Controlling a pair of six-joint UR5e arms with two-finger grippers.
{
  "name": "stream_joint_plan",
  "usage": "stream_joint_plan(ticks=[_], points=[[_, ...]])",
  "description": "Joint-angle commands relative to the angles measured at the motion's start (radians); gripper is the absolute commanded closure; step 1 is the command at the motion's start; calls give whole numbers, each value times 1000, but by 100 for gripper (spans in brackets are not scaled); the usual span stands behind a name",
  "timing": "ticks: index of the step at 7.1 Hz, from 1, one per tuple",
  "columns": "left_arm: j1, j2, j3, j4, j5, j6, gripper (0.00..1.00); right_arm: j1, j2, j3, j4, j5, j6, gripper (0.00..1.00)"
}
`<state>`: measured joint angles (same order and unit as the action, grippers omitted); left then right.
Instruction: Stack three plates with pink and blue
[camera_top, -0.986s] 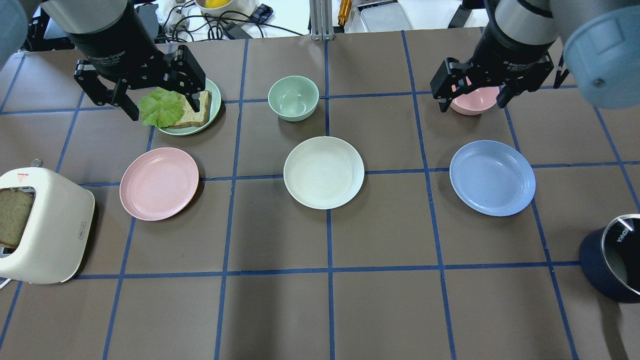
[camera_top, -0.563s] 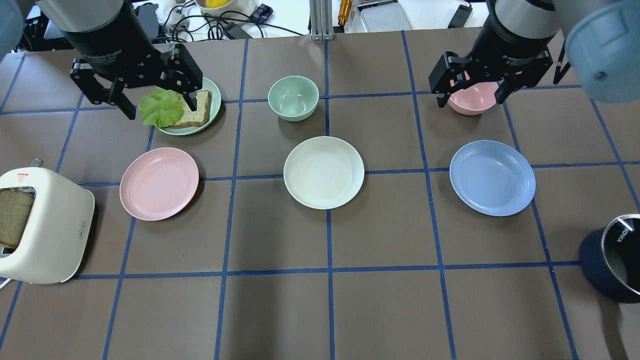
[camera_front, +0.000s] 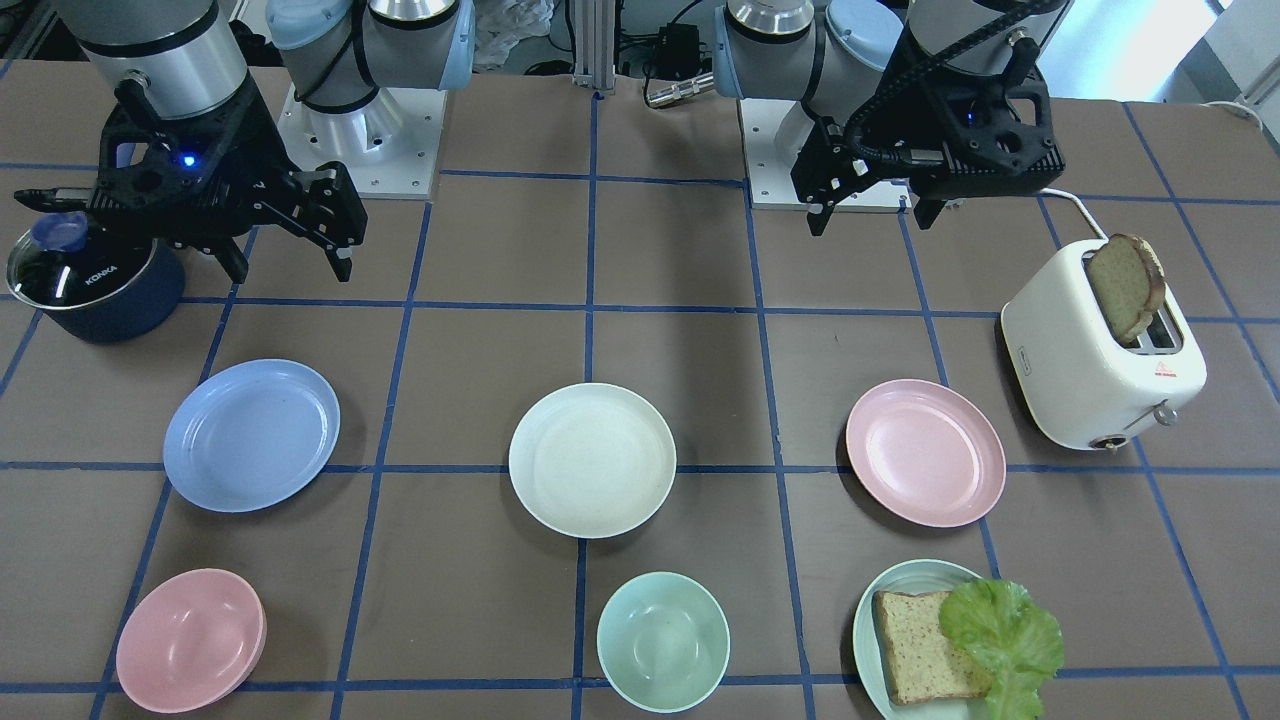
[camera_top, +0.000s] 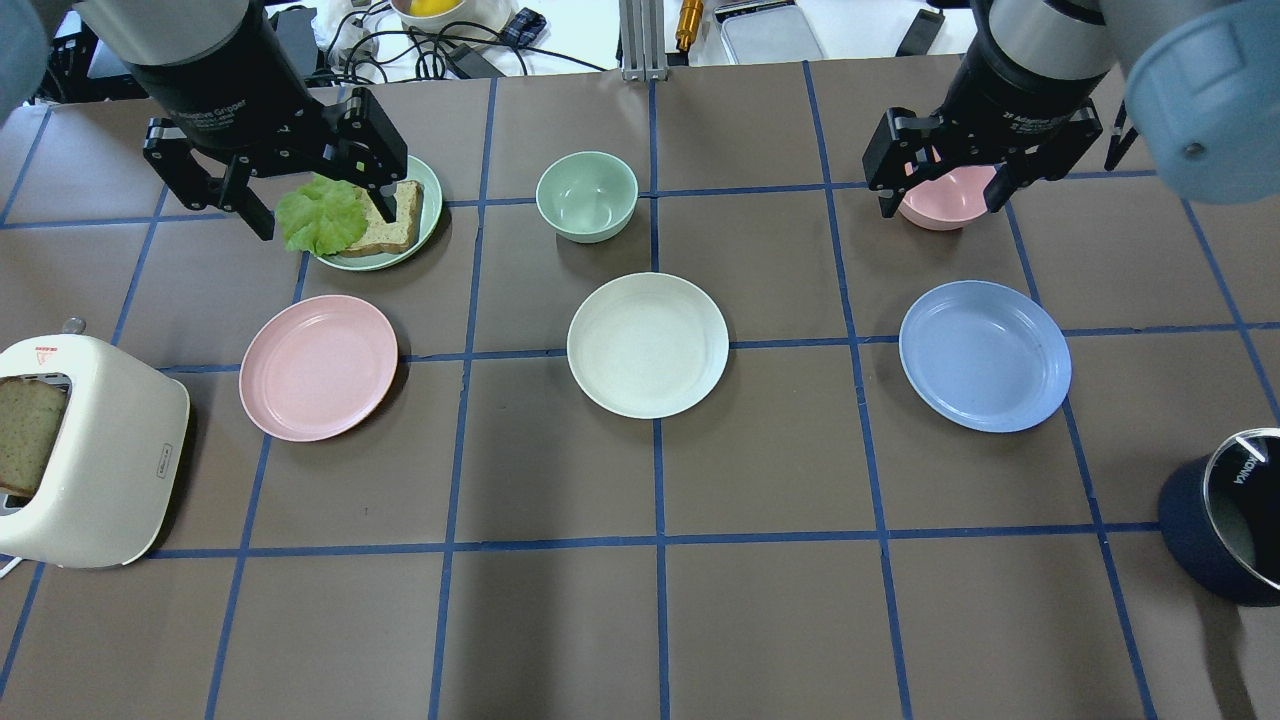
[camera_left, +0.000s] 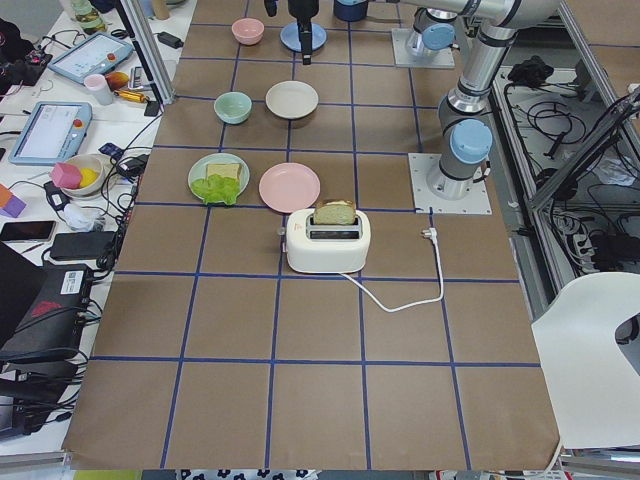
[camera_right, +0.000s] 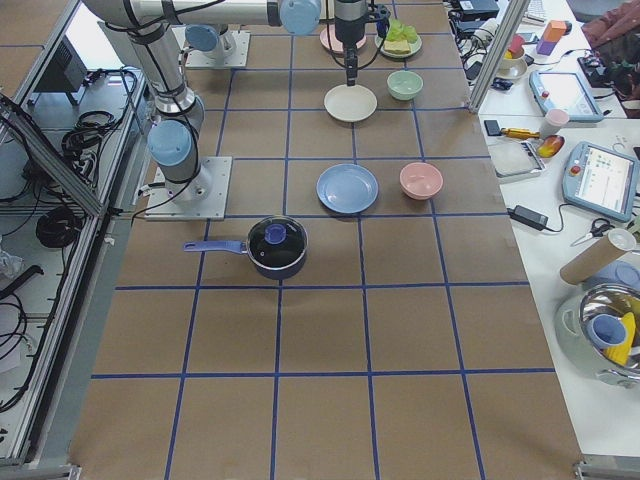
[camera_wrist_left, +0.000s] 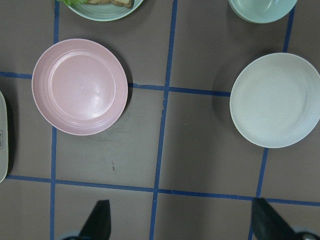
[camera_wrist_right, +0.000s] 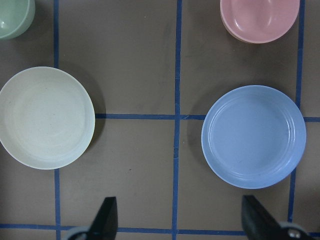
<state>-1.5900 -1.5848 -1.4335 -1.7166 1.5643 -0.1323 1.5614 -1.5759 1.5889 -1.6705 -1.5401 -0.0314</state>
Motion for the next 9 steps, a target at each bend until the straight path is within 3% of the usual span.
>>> stream_joint_plan(ticks=[1,4,7,9], points=[[5,-6,-11,-1,2,5,0,-6,14,6,-6,-8,-1,0],[45,-65,-69,39,-3,0,0,-107,27,113,-101,-5,-27,0],[64,-125,-408,446,10,89,1,-232,46,143,-117,-8,-122,0],[73,-196,-574,726,31,193,2,-348,79,189,-153,-6,-261,0]])
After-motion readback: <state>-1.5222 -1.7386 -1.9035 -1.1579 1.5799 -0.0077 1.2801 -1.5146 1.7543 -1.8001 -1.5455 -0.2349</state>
